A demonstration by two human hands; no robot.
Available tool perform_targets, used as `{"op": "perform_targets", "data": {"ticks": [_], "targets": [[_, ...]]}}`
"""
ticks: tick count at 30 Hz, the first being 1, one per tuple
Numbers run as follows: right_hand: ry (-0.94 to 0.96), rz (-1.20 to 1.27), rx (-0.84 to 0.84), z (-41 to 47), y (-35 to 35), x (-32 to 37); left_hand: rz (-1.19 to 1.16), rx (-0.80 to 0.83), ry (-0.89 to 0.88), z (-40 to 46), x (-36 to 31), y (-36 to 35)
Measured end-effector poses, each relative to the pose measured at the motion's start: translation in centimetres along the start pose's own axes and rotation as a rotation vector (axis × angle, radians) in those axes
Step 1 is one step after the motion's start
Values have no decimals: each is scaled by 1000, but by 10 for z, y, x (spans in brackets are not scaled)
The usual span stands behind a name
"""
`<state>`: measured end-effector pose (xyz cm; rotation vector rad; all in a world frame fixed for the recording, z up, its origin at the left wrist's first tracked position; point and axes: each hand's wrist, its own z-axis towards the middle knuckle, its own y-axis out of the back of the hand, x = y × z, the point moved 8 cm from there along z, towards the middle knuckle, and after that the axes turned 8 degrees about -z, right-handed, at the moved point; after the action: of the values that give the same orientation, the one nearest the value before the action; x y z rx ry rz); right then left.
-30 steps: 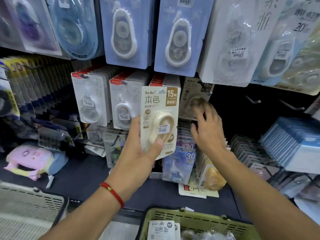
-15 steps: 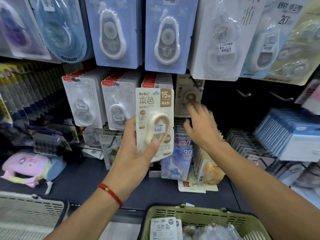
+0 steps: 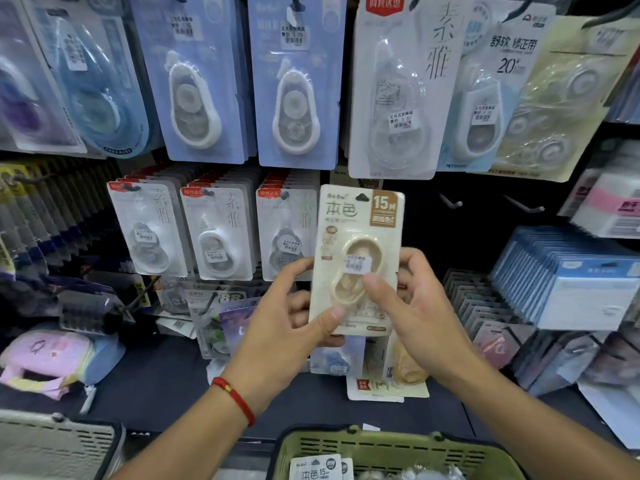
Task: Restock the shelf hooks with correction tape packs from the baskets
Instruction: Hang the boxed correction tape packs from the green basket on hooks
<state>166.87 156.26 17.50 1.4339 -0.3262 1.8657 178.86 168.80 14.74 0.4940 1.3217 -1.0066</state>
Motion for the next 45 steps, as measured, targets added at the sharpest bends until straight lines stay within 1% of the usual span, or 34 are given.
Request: {"op": "perform_targets", "data": {"ticks": [5,9,10,11,13,15,16,18,21,22,23,24,25,26,27,28,29,31,34,37,39,41,43,45], "targets": [[-24,-6,-95,6,16,3,-4,-25,-1,3,0,-2],[-24,7,-101,10,16,0,-65,-16,1,2,-2,-4],[-20,-10,-96,12,16,-4,-44,-22,-8,2,-3,-4],[-21,-38,-94,16,15,-9,36,-38,-27,3,-3,-1],[-37,-132,-114,25,15,-23,377,-117,-97,7,-4,9],[-48,-261,-157,43,15,-38,736,-204,-215,9,-14,15],[-57,-342,-178,54,15,-43,854,-230,-273,11,-19,16],[-90,-498,-214,80,16,-52,985,-226,-322,18,-22,17],[-147,-688,-234,107,14,-61,1104,-149,-279,26,-12,17],[-148,-803,-260,108,14,-61,1131,-125,-260,26,-8,17],[-113,-940,-299,105,14,-57,1152,-108,-247,26,-5,17],[-23,-1061,-336,99,11,-51,1161,-98,-245,26,-3,17],[121,-1162,-351,92,3,-42,1161,-94,-250,25,-3,17],[277,-1266,-322,86,-7,-36,1162,-93,-256,25,-3,17],[390,-1387,-234,84,-17,-36,1168,-93,-259,25,-3,17],[427,-1494,-120,86,-24,-42,1172,-93,-260,25,-2,17],[399,-1560,-25,90,-26,-50,1169,-91,-257,26,-2,16],[286,-1579,79,100,-22,-60,1157,-87,-250,25,-3,17],[248,-1542,179,106,-22,-58,1154,-72,-227,23,-3,17],[236,-1500,231,96,-19,-54,1124,-40,-139,15,2,16],[257,-1470,241,74,-13,-52,1133,48,-49,6,13,12],[242,-1377,239,43,-2,-53,1177,192,47,-6,29,6],[166,-1294,268,8,12,-66,1234,358,98,-23,47,-2],[23,-1257,395,-32,21,-96,1308,534,127,-43,71,-10]]}}
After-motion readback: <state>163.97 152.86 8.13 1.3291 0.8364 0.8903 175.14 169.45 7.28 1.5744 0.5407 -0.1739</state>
